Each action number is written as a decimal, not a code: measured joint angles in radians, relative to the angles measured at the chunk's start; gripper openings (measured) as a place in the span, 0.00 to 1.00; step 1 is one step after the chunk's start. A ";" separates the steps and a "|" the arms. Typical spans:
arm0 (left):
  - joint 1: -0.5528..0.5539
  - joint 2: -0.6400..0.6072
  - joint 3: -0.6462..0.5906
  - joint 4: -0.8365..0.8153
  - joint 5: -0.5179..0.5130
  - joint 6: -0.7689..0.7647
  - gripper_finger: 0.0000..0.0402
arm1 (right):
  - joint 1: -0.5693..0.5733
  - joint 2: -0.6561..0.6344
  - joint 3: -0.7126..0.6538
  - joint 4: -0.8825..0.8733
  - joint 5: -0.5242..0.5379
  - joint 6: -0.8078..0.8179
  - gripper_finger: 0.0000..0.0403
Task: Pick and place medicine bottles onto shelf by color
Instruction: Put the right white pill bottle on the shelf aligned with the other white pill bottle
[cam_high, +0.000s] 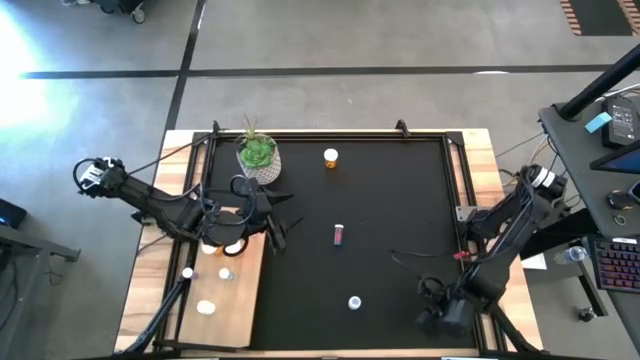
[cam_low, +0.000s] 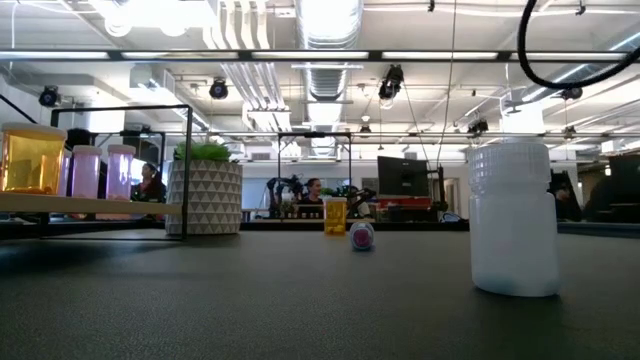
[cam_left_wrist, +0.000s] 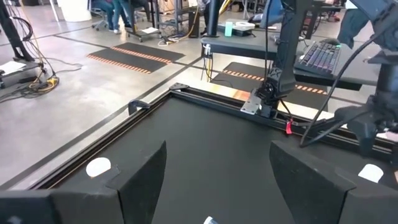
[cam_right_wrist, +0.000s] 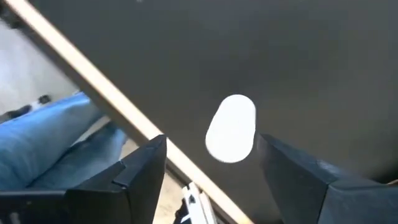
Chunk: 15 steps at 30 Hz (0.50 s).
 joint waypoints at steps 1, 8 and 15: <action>0.000 0.000 0.000 0.000 0.001 0.001 0.67 | 0.000 0.013 0.001 -0.006 -0.006 0.006 0.61; 0.000 0.000 0.000 0.000 0.001 0.001 0.67 | 0.000 0.097 0.002 -0.008 -0.021 0.028 0.60; 0.000 0.000 0.000 0.000 0.002 -0.004 0.67 | 0.000 0.169 0.015 -0.007 -0.048 0.016 0.56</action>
